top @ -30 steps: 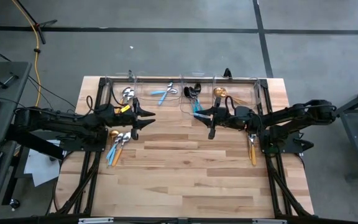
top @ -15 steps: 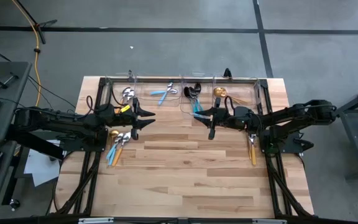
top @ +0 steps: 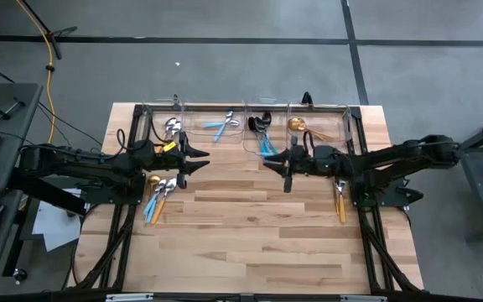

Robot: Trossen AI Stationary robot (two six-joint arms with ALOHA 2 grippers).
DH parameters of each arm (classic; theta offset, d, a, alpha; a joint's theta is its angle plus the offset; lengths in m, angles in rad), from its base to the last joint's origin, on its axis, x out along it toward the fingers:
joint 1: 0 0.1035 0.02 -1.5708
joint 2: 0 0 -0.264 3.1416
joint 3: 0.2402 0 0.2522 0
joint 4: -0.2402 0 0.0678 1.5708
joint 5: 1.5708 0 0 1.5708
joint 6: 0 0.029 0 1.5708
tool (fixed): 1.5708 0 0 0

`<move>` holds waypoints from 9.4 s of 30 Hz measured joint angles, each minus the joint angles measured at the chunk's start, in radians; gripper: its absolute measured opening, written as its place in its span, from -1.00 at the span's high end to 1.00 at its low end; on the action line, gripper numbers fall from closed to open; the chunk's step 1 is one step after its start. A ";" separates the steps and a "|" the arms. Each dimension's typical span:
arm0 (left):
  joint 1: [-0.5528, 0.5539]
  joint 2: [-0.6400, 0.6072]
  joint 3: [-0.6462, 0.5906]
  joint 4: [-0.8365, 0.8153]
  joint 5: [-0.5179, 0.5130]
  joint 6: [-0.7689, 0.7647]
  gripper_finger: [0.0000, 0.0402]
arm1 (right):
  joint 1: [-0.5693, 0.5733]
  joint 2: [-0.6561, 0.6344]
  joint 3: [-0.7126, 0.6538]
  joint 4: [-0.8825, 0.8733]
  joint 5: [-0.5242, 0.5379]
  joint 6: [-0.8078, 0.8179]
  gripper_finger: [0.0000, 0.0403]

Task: Sort silverware by color (type)
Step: Put the gold spoon into the right transparent bin, then put the yellow spoon into the left transparent bin

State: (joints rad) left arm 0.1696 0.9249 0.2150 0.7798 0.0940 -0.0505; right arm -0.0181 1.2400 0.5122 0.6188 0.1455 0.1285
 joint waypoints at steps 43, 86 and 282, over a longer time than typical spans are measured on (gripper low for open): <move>-0.001 0.001 0.000 0.010 0.000 -0.026 0.42 | 0.115 0.222 0.087 -1.675 0.219 1.360 0.83; -0.001 0.001 0.000 0.003 0.004 -0.049 0.42 | 0.333 0.048 0.209 -1.077 0.308 0.651 0.99; -0.001 0.080 0.000 0.137 0.026 -0.042 0.42 | -0.827 0.067 0.492 -1.282 -0.155 -0.349 0.16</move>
State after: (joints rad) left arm 0.1684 1.0050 0.2153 0.9167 0.1204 -0.0929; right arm -0.8450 1.3072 1.0040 -0.6633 -0.0090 -0.2208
